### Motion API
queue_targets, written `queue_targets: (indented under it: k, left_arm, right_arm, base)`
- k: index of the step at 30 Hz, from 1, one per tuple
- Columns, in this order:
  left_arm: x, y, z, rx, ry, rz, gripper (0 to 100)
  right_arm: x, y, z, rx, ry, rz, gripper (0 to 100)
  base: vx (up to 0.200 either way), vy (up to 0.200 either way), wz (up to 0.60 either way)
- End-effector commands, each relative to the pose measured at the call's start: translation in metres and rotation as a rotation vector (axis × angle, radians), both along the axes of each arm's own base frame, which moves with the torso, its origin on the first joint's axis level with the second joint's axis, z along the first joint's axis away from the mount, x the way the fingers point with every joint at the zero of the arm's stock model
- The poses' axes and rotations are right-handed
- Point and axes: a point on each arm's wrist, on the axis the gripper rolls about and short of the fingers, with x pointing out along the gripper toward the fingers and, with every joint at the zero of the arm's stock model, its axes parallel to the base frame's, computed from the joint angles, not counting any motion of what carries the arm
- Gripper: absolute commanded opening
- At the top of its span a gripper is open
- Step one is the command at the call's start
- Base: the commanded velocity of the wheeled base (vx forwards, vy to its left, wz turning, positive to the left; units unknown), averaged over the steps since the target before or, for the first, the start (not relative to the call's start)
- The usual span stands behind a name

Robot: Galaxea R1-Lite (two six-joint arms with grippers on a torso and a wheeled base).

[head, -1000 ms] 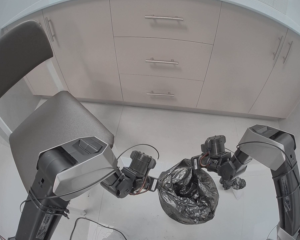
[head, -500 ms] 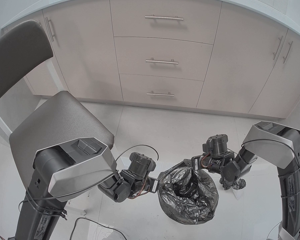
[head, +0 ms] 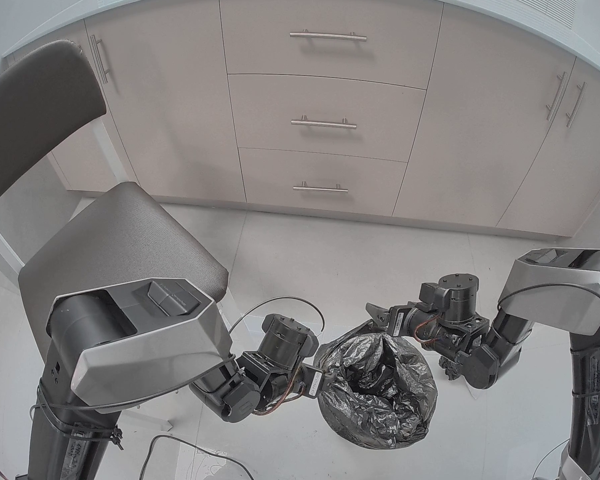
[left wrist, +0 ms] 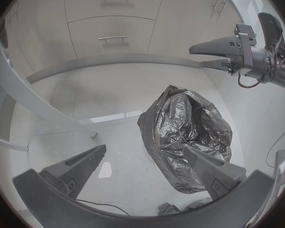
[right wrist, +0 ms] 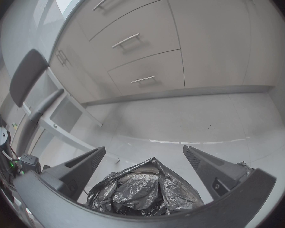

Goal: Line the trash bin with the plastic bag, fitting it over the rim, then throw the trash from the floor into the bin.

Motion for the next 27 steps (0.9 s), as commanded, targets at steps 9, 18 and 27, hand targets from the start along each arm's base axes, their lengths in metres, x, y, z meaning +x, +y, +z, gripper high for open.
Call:
queue_targets:
  k: [9,18,27]
  left_arm:
    - [-0.019,0.000,-0.006,0.055,0.015,-0.002,100]
    - [-0.040,-0.020,-0.008,0.038,0.030,-0.047,100]
    - [-0.032,-0.012,-0.024,0.120,0.005,-0.003,100]
  right_arm:
    - [-0.013,-0.007,-0.041,0.034,0.083,-0.002,100]
    - [-0.014,-0.008,-0.042,0.036,0.087,-0.002,100]
    - [-0.014,-0.008,-0.042,0.050,0.093,-0.008,100]
  base:
    - [0.000,0.000,0.00]
    - [0.000,0.000,0.00]
    - [0.000,0.000,0.00]
